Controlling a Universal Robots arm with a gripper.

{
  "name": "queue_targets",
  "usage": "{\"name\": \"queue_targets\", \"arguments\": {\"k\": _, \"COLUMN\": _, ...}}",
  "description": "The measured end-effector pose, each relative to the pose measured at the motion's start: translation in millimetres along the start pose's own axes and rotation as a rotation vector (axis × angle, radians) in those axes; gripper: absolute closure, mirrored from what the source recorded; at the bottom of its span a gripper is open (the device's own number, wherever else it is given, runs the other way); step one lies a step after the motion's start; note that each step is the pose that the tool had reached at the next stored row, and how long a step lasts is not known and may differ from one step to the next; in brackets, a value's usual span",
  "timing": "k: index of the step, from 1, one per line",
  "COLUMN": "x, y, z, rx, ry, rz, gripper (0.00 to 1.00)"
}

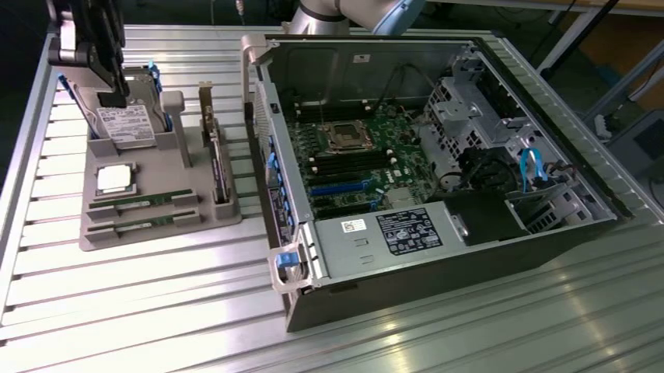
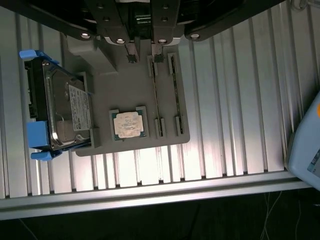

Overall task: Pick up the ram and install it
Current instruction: 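Pick up the ram and move it above insertion slot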

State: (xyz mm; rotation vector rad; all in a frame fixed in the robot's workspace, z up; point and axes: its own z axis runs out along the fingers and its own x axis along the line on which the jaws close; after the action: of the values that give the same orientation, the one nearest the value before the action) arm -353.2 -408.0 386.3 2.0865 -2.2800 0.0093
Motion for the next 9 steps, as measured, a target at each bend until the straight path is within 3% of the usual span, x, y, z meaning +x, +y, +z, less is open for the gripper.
{"name": "queue_targets", "arguments": {"k": 9, "x": -0.3, "y": 1.2, "z": 10.7, "rx": 0.0057, "ry": -0.0006, "rz": 0.0, "gripper": 0.76}}
